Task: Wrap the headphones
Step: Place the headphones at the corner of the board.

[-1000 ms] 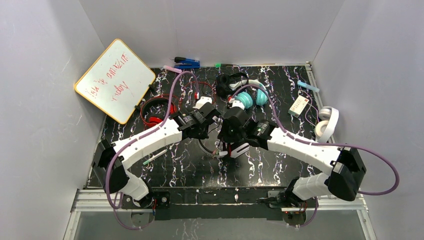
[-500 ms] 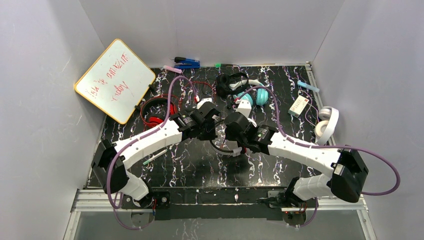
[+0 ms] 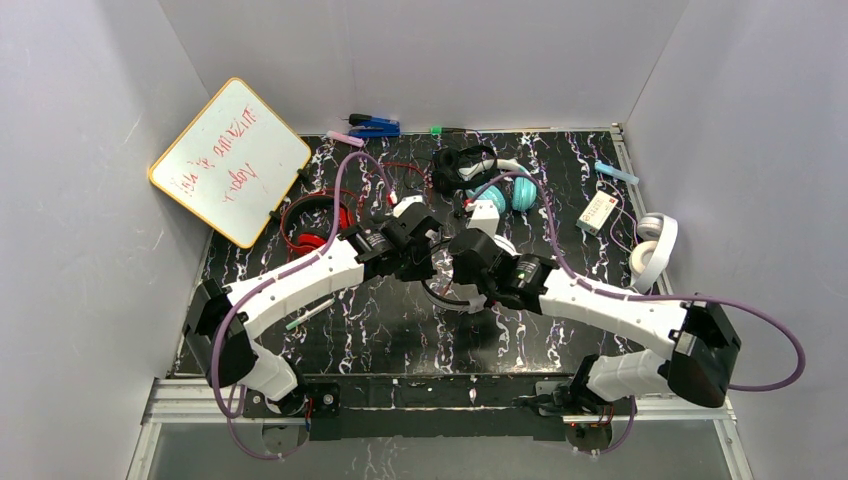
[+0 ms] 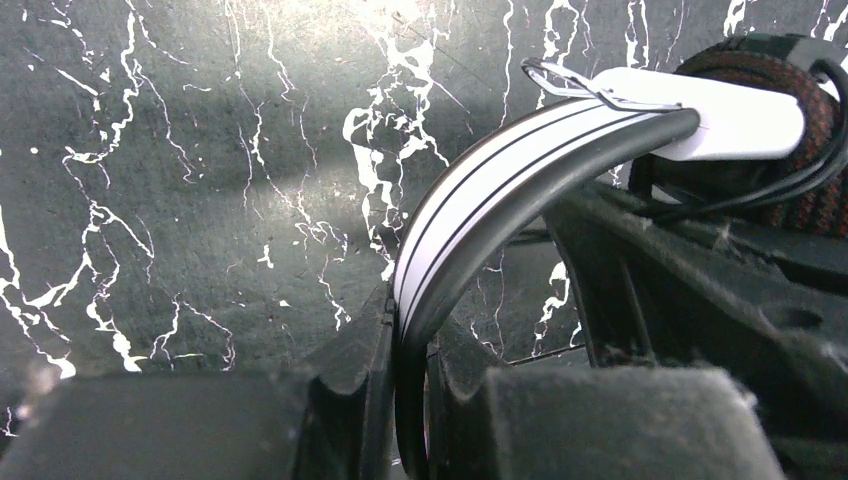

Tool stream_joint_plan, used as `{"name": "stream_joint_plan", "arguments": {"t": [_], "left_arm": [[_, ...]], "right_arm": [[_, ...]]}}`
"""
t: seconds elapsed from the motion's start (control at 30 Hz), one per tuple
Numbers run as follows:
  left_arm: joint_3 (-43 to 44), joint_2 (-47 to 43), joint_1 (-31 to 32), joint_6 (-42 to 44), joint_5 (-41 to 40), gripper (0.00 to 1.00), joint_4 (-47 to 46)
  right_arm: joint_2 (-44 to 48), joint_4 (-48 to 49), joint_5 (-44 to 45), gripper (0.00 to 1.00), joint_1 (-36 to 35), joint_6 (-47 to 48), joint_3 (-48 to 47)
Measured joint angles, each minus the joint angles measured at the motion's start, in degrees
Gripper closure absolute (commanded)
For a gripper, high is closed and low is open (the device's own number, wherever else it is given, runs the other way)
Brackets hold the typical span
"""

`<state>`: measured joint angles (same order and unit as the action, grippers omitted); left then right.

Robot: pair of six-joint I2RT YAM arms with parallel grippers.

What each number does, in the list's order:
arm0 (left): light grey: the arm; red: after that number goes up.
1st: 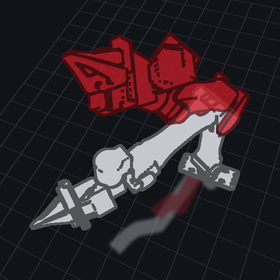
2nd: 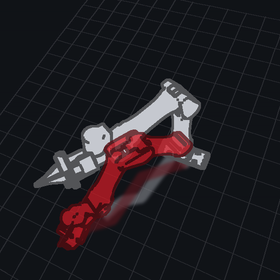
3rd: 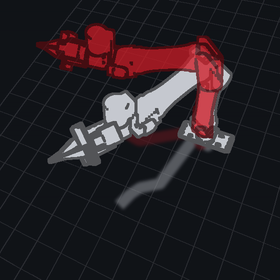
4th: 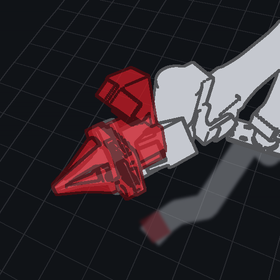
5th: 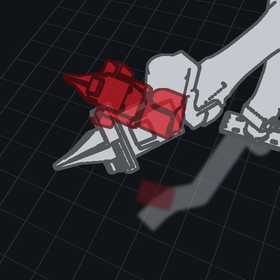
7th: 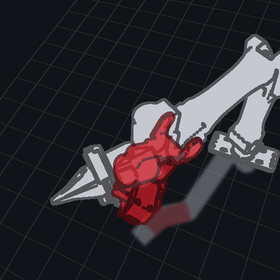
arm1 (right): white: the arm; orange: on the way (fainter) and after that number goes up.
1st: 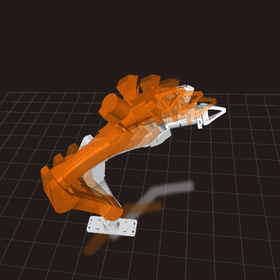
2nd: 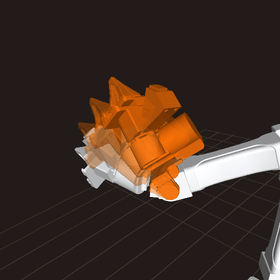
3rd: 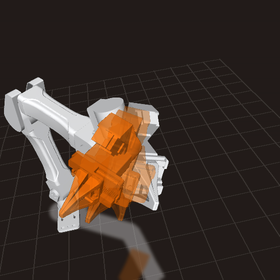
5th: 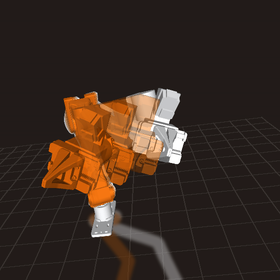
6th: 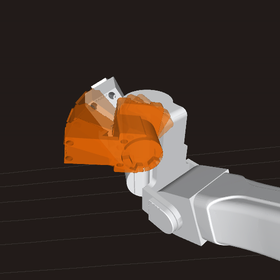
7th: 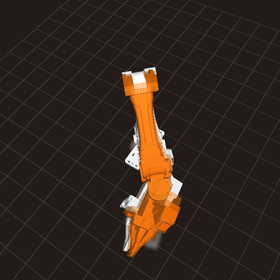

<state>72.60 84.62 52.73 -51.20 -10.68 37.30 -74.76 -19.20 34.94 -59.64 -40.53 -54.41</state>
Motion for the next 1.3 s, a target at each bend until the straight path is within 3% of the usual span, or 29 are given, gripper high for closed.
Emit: {"name": "stream_joint_plan", "arguments": {"t": [0.2,0.3,0.4,0.63,0.73,1.07,1.3], "left_arm": [[-0.04,0.00,0.39,0.44,-1.33,1.00,-0.70],[-0.22,0.04,0.92,1.81,-1.33,1.00,-2.43],[-0.46,1.03,1.07,3.98,0.68,1.00,-6.01],[-0.44,10.38,1.29,5.97,3.76,1.00,-12.09],[-0.46,13.35,1.14,5.99,3.19,1.00,-12.85],[-0.44,14.78,1.29,7.56,0.09,1.00,-18.53],[0.44,19.67,3.04,8.68,-1.42,1.00,-21.94]], "right_arm": [[6.23,-0.13,-9.40,0.86,0.70,1.46,0.90],[9.27,-1.55,-12.55,0.77,1.03,0.52,0.98],[11.10,-4.22,-15.87,0.61,1.05,-0.22,1.11],[15.54,-11.85,-18.49,0.57,0.68,-3.17,5.99],[18.73,-15.65,-19.19,0.48,0.66,-4.79,6.58],[22.71,-22.03,-23.74,0.44,0.63,-8.83,6.19],[22.75,-30.23,-18.40,0.45,0.63,-9.66,-1.75]]}}
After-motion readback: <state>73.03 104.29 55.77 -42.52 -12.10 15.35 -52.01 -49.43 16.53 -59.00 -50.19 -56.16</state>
